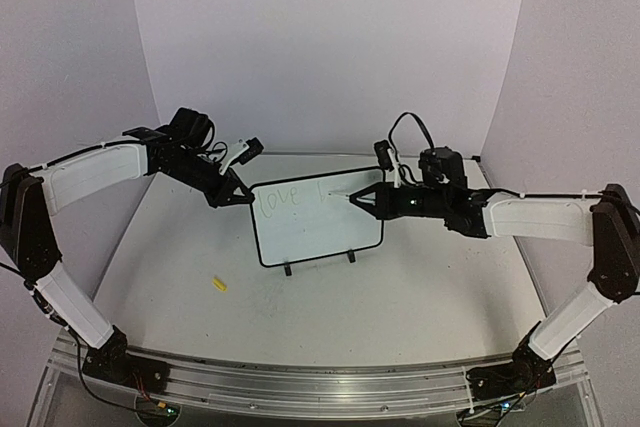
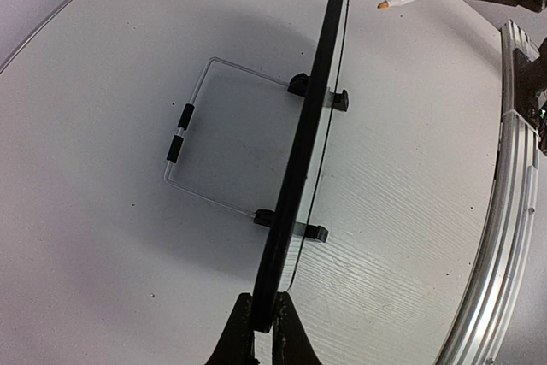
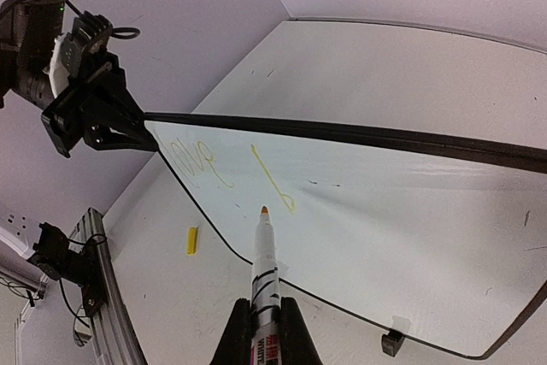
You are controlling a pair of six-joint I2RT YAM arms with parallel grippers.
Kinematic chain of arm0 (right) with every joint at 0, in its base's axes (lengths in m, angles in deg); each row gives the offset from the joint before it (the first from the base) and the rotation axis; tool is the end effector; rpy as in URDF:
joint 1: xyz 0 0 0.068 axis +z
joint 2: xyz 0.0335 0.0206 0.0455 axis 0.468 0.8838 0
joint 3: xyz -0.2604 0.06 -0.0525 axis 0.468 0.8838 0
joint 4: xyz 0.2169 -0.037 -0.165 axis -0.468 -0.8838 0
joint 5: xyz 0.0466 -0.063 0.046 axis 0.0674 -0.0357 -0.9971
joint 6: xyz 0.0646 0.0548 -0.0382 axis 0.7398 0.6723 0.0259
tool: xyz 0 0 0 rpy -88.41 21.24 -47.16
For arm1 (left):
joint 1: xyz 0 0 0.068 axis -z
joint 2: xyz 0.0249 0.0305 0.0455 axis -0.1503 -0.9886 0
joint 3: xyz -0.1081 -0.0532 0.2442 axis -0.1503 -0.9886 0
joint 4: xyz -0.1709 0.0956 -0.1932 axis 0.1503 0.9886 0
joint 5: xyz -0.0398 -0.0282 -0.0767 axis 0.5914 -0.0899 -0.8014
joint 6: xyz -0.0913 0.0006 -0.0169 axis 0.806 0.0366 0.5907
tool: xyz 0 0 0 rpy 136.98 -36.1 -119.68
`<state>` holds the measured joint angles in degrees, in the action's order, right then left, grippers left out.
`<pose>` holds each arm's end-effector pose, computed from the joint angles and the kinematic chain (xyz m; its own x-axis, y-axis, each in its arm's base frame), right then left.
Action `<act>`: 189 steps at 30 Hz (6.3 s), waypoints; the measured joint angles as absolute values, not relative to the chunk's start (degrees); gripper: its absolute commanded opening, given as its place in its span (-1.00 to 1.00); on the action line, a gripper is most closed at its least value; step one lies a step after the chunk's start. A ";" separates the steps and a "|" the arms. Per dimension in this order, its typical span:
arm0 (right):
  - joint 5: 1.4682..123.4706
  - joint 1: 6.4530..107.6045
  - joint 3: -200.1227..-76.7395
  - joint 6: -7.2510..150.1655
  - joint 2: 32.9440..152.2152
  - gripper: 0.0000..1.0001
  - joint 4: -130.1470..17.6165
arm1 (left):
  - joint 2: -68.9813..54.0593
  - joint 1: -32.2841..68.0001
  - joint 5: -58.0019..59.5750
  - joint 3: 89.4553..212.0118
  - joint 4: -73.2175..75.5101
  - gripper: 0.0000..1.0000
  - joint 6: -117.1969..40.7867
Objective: Write a sentence on the whiteboard
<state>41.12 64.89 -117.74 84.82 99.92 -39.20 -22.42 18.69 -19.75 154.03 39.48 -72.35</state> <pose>0.2974 0.2748 0.2407 -0.5286 -0.0204 -0.8486 -0.7608 0.4547 0.4630 0.3194 -0.2104 0.2535 -0.3812 0.5755 -0.7235 0.8850 0.4535 -0.1055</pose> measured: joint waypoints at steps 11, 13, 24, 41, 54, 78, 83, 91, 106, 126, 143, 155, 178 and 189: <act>43.14 64.79 -118.76 84.63 102.10 -1.00 -39.42 | -22.42 18.69 -19.73 154.03 39.48 -1.00 -72.35; 43.27 64.79 -119.50 84.63 102.59 -1.00 -39.36 | -22.42 18.69 -19.73 154.03 39.48 -1.00 -72.35; 43.50 64.81 -120.45 84.65 104.16 -1.00 -39.18 | -22.42 18.69 -19.71 154.03 39.46 -1.00 -72.33; 44.10 64.79 -117.73 85.09 104.16 -1.00 -39.22 | -22.42 18.69 -19.71 154.03 39.48 -1.00 -72.35; 41.16 64.79 -118.95 85.07 102.06 -1.00 -39.05 | -22.42 18.69 -19.70 154.03 39.50 -1.00 -72.37; 43.91 64.81 -121.62 85.02 103.64 -1.00 -38.98 | -22.43 18.69 -19.71 154.03 39.46 -1.00 -72.35; 43.75 64.80 -121.62 84.88 103.63 -1.00 -38.98 | -22.42 18.69 -19.71 154.03 39.46 -1.00 -72.35; 43.71 64.79 -119.19 84.21 100.49 -1.00 -38.70 | -22.43 18.69 -19.70 154.03 39.50 -1.00 -72.37; 45.24 64.52 -117.98 84.15 100.78 -1.00 -38.63 | -22.42 18.69 -19.71 154.03 39.50 -1.00 -72.37; 46.27 64.52 -117.86 84.19 102.18 -1.00 -38.99 | -22.42 18.69 -19.68 154.03 39.46 -1.00 -72.35; 45.71 64.52 -117.63 84.26 103.40 -1.00 -39.22 | -22.42 18.69 -19.68 154.03 39.46 -1.00 -72.31; 46.32 64.52 -117.65 85.12 102.71 -1.00 -38.55 | -22.42 18.69 -19.68 154.03 39.46 -1.00 -72.31; 50.23 64.57 -116.94 85.98 100.58 -1.00 -36.74 | -22.42 18.69 -19.68 154.03 39.46 -1.00 -72.29; 50.97 64.57 -113.48 86.62 100.58 -1.00 -36.88 | -22.42 18.69 -19.68 154.03 39.48 -1.00 -72.31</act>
<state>50.97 64.57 -113.48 86.62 100.58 -36.88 -22.42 18.69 -19.68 154.03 39.48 -72.31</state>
